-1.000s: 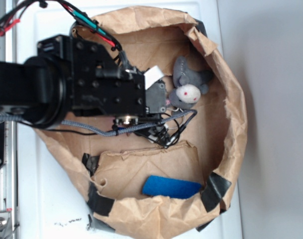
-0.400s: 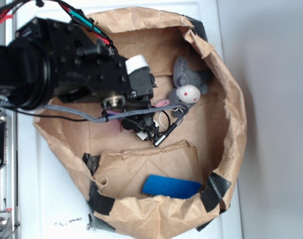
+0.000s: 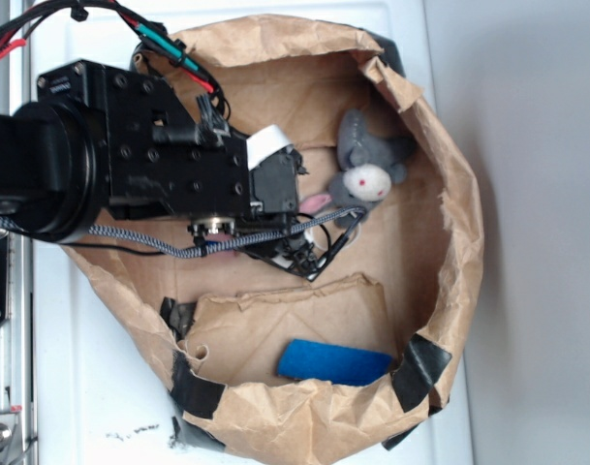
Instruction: Grab the wood chip.
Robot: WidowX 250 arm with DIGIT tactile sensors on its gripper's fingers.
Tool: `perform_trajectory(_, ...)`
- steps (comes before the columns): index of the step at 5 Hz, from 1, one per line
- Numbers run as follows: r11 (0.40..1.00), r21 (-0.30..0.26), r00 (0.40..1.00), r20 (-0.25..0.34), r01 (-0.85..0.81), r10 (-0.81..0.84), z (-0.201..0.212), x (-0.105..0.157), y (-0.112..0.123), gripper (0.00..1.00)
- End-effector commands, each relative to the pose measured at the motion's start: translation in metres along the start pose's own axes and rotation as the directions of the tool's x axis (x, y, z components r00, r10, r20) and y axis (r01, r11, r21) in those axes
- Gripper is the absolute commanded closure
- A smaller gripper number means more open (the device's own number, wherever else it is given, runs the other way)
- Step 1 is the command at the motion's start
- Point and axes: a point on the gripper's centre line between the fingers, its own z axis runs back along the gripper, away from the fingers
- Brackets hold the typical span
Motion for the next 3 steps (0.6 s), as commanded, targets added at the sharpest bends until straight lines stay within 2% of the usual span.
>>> perform_trajectory(1,1.0,0.021,1.0,-0.012,-0.007,0.007,-0.005,-0.001,0.009,1.0)
perform_trajectory(3,1.0,-0.008,0.999,-0.052,-0.005,0.004,0.016,0.002,0.006,1.0)
